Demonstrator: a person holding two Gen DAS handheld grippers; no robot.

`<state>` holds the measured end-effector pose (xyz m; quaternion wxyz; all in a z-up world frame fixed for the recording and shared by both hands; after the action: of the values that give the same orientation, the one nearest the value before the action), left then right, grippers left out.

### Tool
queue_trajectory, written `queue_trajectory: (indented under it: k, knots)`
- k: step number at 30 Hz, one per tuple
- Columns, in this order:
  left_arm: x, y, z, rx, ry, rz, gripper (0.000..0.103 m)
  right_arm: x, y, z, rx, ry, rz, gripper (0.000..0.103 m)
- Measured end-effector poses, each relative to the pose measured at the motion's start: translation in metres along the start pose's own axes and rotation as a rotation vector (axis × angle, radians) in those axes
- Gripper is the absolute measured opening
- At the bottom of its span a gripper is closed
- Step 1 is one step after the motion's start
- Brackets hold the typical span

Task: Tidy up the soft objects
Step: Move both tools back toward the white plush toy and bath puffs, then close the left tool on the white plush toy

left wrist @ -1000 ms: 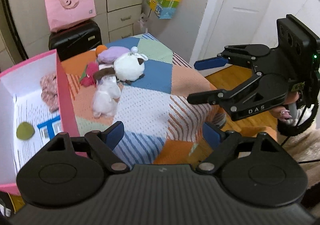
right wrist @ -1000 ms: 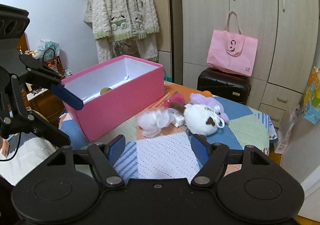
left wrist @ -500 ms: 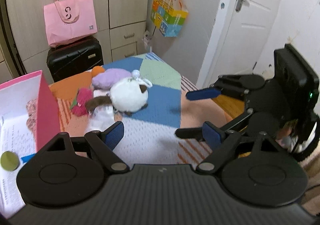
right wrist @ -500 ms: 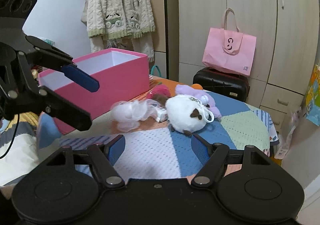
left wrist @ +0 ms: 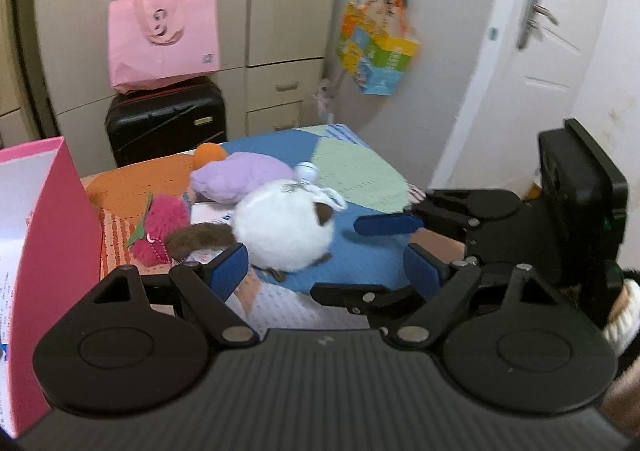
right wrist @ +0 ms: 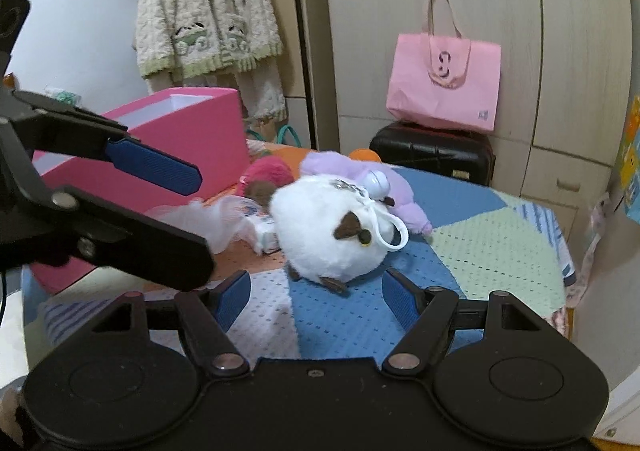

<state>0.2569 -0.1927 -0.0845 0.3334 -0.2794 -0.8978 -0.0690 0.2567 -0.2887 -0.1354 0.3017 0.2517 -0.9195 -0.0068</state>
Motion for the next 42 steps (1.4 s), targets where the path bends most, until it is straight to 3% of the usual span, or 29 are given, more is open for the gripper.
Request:
queue_trajectory:
  k: [4,9,12,17,19,27,35,42]
  knots:
    - [-0.018,0.008,-0.004,0.017,-0.020,-0.041,0.084,-0.018,-0.010,-0.001,-0.031,0.016,-0.002,0.077]
    - [-0.029,0.009,-0.010,0.029,-0.063,-0.009,0.084,-0.032,-0.016,-0.002,-0.037,0.022,0.010,0.077]
    - [-0.036,0.008,-0.014,0.009,-0.081,-0.035,0.084,-0.037,-0.016,-0.004,-0.029,0.029,0.004,0.077]
    - [-0.051,0.014,-0.010,0.069,-0.023,-0.030,0.085,-0.044,-0.015,-0.008,-0.014,0.030,-0.002,0.077]
    - [-0.052,0.013,-0.005,0.041,0.002,-0.028,0.084,-0.045,-0.015,-0.008,-0.017,0.022,-0.017,0.077]
    - [-0.044,0.011,0.004,0.051,0.026,-0.028,0.074,-0.029,-0.004,-0.004,-0.001,-0.042,0.013,0.072]
    - [-0.023,-0.006,0.016,0.021,0.032,-0.021,0.073,-0.003,0.021,0.007,0.010,-0.093,0.077,0.071]
    - [-0.002,-0.021,0.021,-0.028,0.011,-0.007,0.073,0.020,0.032,0.014,-0.054,-0.138,0.084,0.071]
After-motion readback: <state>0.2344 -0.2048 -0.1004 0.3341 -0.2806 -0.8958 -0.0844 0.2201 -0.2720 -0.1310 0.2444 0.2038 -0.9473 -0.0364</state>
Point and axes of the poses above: each gripper's, at about its wrist camera, not at the fingertips, and x roughly against the way its jaws point, y to its left, z to its underside, the point moved 6 cm from there along -x, roughly the way its jaws point, and after that the axes turned 7 degrees about -z, right-handed, at the moved point
